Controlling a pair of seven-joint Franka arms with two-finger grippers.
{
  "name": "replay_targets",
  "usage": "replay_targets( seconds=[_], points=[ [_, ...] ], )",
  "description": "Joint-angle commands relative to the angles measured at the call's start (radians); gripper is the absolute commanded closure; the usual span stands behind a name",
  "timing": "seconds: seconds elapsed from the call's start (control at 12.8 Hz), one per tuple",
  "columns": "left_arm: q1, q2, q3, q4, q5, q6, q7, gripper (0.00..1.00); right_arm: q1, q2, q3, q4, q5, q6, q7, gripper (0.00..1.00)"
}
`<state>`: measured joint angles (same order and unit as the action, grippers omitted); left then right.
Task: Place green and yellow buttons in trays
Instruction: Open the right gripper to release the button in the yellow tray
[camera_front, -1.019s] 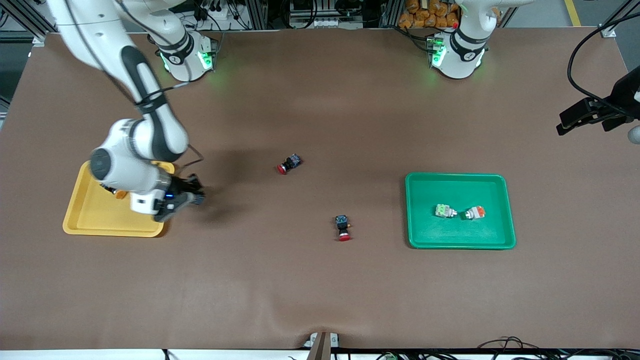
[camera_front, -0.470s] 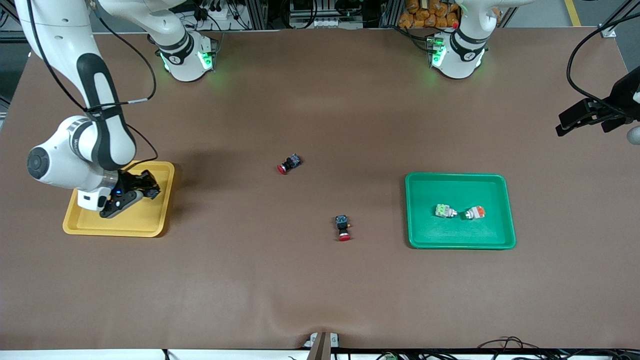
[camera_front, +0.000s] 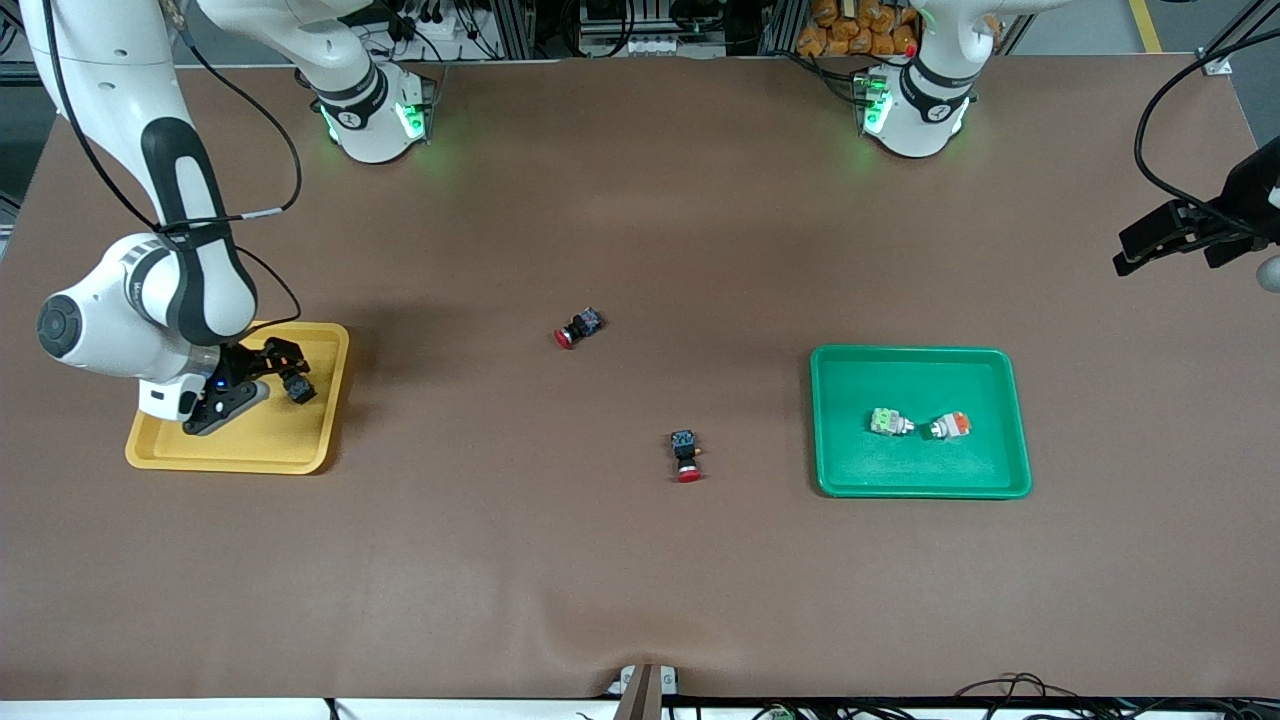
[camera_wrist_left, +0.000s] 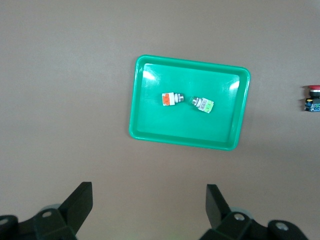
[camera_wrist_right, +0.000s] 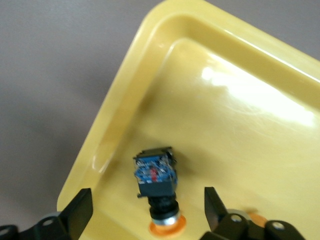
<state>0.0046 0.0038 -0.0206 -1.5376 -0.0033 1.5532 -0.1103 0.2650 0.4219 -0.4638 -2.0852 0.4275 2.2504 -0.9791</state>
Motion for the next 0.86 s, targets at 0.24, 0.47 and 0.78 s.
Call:
replay_targets(
  seconds=[0.24, 0.47, 0.78],
  points=[
    [0.005, 0.001, 0.001, 0.004, -0.012, 0.008, 0.02, 0.0, -0.096, -0.077, -0.032, 0.146, -0.036, -0.394, -0.041, 0.0],
    [0.005, 0.008, 0.001, 0.004, -0.012, 0.013, 0.02, 0.0, -0.102, -0.132, -0.03, 0.149, -0.041, -0.481, -0.03, 0.0],
    [0.003, 0.005, 0.001, 0.005, -0.017, 0.011, 0.018, 0.0, -0.101, -0.215, 0.028, 0.195, -0.13, -0.607, 0.236, 0.0]
  ],
)
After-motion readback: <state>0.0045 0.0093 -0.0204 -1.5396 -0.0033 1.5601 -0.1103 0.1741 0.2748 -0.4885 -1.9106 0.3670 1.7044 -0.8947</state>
